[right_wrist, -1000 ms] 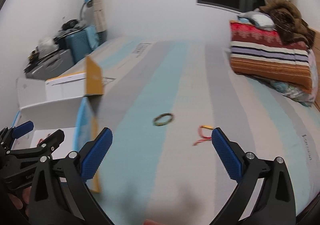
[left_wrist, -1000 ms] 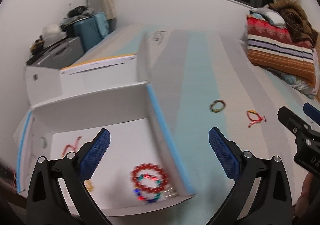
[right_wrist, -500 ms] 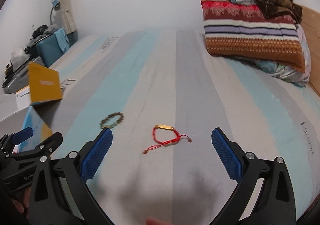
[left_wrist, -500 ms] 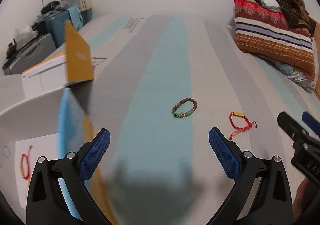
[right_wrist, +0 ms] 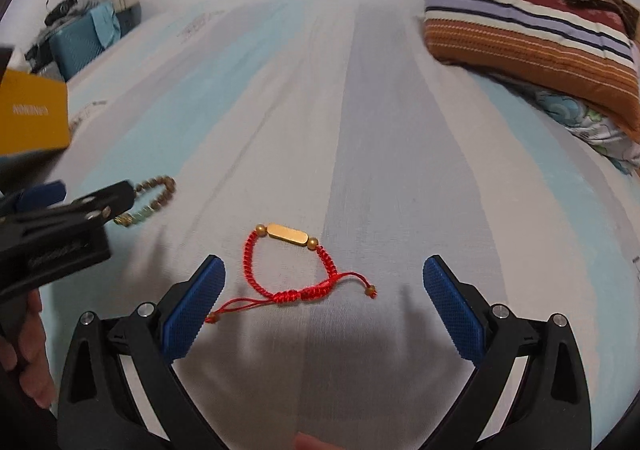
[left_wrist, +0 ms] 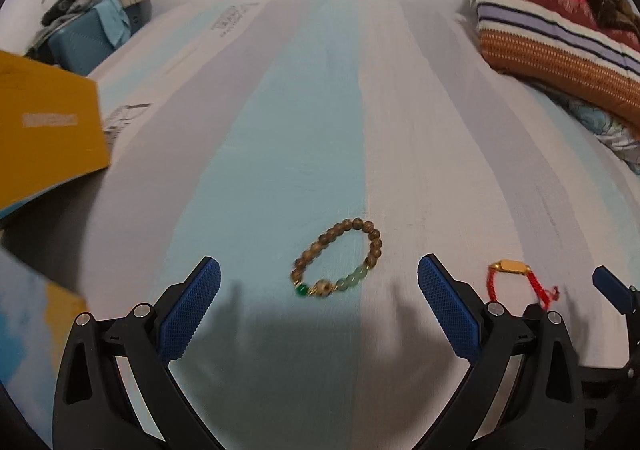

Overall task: Organize jewelry
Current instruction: 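Move both open tools back over the last two bracelets on the bed, then grasp the wooden-green bead bracelet with the left tool while the right tool grasps the red string bracelet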

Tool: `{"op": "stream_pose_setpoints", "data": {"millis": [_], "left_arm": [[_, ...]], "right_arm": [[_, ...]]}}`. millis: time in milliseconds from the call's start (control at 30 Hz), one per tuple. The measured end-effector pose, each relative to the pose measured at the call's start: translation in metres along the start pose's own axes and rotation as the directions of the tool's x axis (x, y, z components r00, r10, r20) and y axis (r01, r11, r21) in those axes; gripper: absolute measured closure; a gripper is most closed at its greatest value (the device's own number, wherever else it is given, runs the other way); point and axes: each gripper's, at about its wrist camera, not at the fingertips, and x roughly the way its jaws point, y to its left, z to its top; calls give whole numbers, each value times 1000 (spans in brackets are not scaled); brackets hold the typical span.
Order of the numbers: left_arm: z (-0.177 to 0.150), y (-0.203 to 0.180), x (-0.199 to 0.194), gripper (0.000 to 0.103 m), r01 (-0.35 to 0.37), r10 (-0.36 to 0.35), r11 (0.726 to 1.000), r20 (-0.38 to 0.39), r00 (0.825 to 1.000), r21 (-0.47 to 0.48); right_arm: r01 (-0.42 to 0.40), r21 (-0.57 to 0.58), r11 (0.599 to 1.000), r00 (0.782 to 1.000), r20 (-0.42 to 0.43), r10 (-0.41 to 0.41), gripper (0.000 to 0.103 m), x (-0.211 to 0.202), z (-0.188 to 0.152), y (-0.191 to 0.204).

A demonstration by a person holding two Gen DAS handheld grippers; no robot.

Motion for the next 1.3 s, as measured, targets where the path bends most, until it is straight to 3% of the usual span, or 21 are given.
{"op": "stream_pose_setpoints", "data": {"millis": [200,467,767,967,1067,1100,1167,1300], "left_arm": [[2,0,21,6,10,-10,1000,-1,1000,-3],[-3,6,43,9,15,-15,1000,-39,999,-5],[-5,11,47,43,31,-32,999,-47,998,-16],[-5,10,45,65,42,-43,999,-55,998,-9],[-5,10,44,82,49,-50,999,-63,997,-8],[-6,9,44,95,51,-51,999,-67,996,-3],[-7,8,42,96,50,-49,999,-68,996,0],[-8,9,39,96,49,-48,999,-67,997,0]], "right_arm": [[15,-31,999,1000,-8,-15,8,20,-3,10],[-6,-33,999,999,-32,5,26,30,-9,14],[-35,-46,998,999,-35,33,46,27,-10,17],[-42,-48,998,999,-36,41,66,27,-9,17],[-40,-55,998,999,-34,38,76,26,-9,18],[-41,-53,998,999,-34,39,79,25,-9,17],[-50,-32,998,998,-35,49,90,24,-10,14],[-65,-1,998,997,-35,65,91,22,-9,11]]}}
